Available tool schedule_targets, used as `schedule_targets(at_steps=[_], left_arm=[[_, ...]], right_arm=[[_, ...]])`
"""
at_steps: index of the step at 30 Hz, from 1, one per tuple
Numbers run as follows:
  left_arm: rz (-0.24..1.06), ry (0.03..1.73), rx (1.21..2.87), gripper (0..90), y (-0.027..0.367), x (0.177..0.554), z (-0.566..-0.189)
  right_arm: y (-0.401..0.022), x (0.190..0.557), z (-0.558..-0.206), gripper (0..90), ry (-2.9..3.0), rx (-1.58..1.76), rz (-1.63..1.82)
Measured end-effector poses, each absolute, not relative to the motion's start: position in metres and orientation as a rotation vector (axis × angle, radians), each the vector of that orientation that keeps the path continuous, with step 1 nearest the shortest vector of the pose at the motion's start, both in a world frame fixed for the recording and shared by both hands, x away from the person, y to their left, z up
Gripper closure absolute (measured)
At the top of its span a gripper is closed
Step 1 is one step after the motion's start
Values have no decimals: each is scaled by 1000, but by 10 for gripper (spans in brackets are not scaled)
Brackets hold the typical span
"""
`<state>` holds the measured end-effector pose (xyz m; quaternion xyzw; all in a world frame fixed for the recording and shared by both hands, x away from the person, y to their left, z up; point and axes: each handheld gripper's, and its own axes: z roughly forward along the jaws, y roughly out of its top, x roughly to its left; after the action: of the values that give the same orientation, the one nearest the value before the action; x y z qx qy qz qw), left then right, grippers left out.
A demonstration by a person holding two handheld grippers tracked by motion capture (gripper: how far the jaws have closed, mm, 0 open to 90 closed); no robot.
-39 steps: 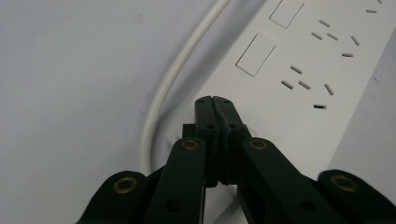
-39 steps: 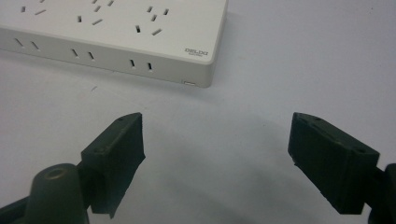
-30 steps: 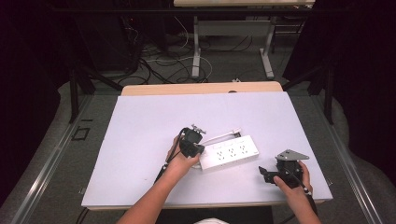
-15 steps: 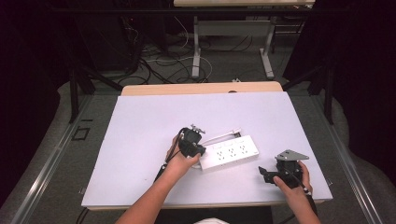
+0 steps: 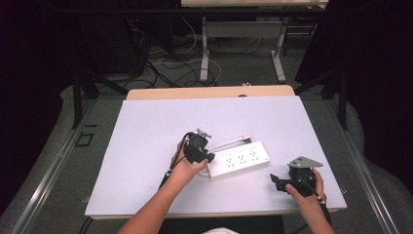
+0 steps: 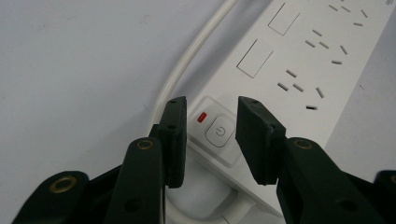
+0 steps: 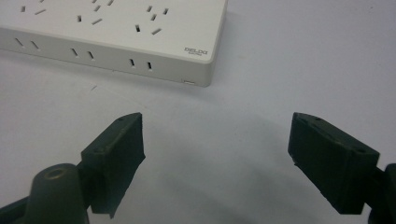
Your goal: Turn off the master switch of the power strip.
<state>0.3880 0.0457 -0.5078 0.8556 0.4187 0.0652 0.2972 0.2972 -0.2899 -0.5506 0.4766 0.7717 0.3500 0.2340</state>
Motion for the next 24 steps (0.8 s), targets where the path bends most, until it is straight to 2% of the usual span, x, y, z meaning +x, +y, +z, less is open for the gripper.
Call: schedule_targets(at_steps=[6,10,14,15,21,24], left_arm=[[180,1098,2285,572,51,386,-503],[183,1101,2271,476,54,385,-501],[192,1102,2238,436,58,385,-500],[210,1097,2238,400,59,385,-500],[215,1097,2225,388,62,382,-496],[244,1045,2242,377,65,380,-494]], right_arm=[[-289,297,-550,179,2122,1305,963],[-290,297,-550,179,2123,1301,963],[-291,297,-550,179,2127,1285,962],[-290,297,-550,179,2124,1290,963],[-290,297,-550,179,2125,1292,964],[-290,297,-550,179,2125,1296,963]])
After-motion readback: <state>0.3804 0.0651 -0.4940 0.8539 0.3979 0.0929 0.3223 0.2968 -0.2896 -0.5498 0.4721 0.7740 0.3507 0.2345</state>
